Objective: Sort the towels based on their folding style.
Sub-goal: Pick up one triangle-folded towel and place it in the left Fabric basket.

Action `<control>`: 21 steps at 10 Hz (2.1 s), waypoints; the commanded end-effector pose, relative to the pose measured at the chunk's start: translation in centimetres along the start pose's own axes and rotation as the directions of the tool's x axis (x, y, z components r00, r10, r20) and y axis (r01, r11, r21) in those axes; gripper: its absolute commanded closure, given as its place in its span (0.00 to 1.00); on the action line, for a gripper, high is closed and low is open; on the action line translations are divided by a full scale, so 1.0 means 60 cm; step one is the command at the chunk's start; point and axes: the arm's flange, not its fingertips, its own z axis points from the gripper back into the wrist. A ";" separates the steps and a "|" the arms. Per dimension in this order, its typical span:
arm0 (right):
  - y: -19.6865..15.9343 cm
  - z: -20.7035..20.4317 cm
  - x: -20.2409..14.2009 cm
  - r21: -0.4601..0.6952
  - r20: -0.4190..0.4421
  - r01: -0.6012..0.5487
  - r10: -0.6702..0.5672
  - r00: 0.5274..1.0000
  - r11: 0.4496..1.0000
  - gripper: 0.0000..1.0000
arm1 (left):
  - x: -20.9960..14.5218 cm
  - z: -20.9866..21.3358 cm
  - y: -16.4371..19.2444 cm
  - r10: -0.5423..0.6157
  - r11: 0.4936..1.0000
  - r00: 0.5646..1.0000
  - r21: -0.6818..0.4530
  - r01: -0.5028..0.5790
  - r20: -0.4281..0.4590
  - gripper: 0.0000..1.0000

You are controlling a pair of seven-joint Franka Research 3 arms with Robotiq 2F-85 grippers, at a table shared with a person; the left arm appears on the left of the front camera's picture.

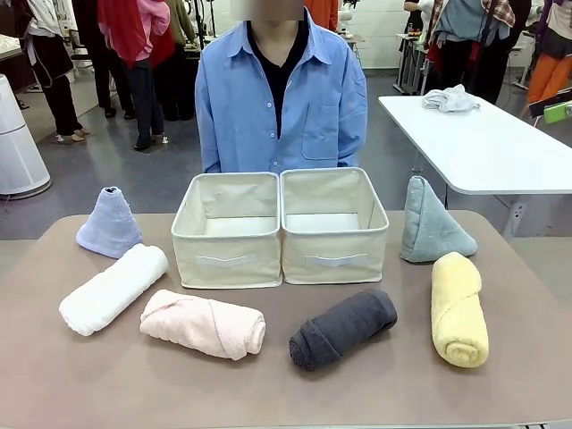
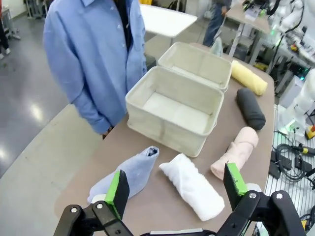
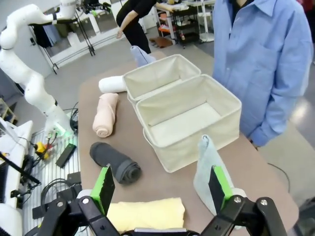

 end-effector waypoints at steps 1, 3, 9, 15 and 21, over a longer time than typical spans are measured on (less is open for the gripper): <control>0.019 -0.008 -0.002 0.000 -0.025 -0.024 0.024 0.999 1.000 0.00 | -0.003 -0.011 -0.016 0.015 0.999 0.998 0.051 -0.012 -0.057 0.00; 0.000 0.000 0.000 0.000 0.000 0.000 0.000 1.000 1.000 0.00 | 0.000 0.000 0.000 0.000 1.000 1.000 0.000 0.000 0.000 0.00; 0.000 0.000 0.000 0.000 0.000 0.000 0.000 1.000 1.000 0.00 | 0.000 0.000 0.000 0.000 1.000 1.000 0.000 0.000 0.000 0.00; 0.000 0.000 0.000 0.000 0.000 0.000 0.000 1.000 1.000 0.00 | 0.000 0.000 0.000 0.000 1.000 1.000 0.000 0.000 0.000 0.00; 0.000 0.000 0.000 0.000 0.000 0.000 0.000 1.000 1.000 0.00 | 0.105 -0.176 -0.060 -0.317 0.904 0.619 -0.032 0.427 -0.719 0.00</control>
